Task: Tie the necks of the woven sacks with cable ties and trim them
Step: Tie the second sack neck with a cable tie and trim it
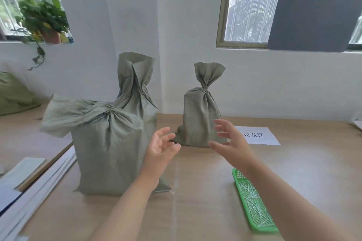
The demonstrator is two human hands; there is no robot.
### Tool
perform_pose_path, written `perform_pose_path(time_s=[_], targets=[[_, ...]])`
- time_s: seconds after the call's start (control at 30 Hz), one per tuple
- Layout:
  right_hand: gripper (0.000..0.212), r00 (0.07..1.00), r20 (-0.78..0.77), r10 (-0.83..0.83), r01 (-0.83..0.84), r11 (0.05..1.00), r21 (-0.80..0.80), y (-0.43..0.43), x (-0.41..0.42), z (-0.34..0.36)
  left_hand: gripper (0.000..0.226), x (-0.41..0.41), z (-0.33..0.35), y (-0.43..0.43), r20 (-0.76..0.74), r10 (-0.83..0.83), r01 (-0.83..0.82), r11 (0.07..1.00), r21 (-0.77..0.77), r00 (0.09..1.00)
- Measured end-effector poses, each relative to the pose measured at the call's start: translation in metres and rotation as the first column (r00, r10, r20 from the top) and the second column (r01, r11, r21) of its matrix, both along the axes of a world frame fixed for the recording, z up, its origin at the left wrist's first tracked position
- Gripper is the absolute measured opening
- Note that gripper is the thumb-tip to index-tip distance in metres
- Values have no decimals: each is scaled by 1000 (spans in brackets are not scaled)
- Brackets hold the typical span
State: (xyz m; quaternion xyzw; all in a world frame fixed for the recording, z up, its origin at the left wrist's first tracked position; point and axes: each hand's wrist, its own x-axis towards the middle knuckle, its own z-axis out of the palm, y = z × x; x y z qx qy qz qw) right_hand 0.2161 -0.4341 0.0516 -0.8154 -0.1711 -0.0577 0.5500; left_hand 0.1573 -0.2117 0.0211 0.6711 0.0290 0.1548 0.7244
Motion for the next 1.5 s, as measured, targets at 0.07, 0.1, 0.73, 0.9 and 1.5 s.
perform_pose_path(time_s=[0.07,0.1,0.73,0.9,1.5], targets=[[62,999,9,31,-31,1000,1,3,-2,3,71,-9,4,3,3,7,-7,1000,1,1000],[63,999,11,45,-45,999,-2,6,-3,4,71,-13,6,5,-2,19,-19,1000,2,1000],[70,965,-24,261,-262,964,-46,160,-8,9,44,-60,-10,159,-95,276,-281,959,-41,956],[69,963,-35,267,-269,961,-62,230,-5,13,42,-64,-25,238,-162,298,-304,953,-16,941],[84,986,-79,146,-162,951,-263,349,64,16,60,11,-30,381,-182,300,-281,952,120,937]])
